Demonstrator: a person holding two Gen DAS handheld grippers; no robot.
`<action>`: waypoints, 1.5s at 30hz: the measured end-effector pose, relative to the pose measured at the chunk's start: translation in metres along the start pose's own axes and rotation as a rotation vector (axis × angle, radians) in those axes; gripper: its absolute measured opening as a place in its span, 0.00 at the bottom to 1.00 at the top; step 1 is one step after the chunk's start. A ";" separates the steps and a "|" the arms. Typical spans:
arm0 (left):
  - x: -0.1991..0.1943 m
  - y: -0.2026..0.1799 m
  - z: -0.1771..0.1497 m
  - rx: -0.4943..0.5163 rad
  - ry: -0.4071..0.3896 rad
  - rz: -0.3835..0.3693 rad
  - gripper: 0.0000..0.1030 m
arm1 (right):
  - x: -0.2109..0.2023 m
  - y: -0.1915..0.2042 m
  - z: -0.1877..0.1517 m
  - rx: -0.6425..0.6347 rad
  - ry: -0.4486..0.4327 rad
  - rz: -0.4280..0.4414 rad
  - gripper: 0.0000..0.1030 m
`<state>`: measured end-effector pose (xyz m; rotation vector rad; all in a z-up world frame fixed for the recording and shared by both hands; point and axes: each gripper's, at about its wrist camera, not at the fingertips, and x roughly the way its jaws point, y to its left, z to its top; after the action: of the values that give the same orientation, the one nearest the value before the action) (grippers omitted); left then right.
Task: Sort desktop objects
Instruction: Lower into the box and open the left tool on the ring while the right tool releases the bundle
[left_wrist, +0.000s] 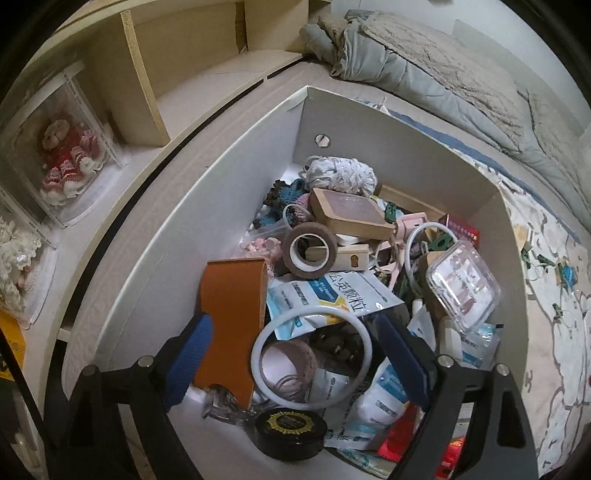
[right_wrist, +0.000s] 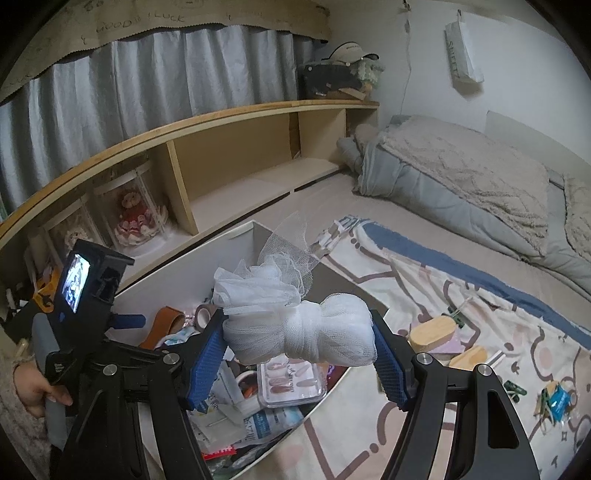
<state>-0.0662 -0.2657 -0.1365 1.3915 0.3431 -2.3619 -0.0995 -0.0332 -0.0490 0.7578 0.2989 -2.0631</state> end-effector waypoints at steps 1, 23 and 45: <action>-0.003 0.003 0.001 -0.012 -0.007 -0.014 0.89 | 0.002 0.001 -0.001 -0.001 0.005 0.003 0.71; -0.084 0.058 0.014 -0.225 -0.222 -0.132 0.89 | 0.051 0.064 -0.025 -0.007 0.120 0.104 0.71; -0.138 0.099 0.011 -0.327 -0.389 -0.081 0.89 | 0.102 0.122 -0.031 0.041 0.292 0.217 0.71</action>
<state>0.0289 -0.3324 -0.0120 0.7656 0.6452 -2.4338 -0.0296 -0.1567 -0.1276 1.0717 0.3223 -1.7594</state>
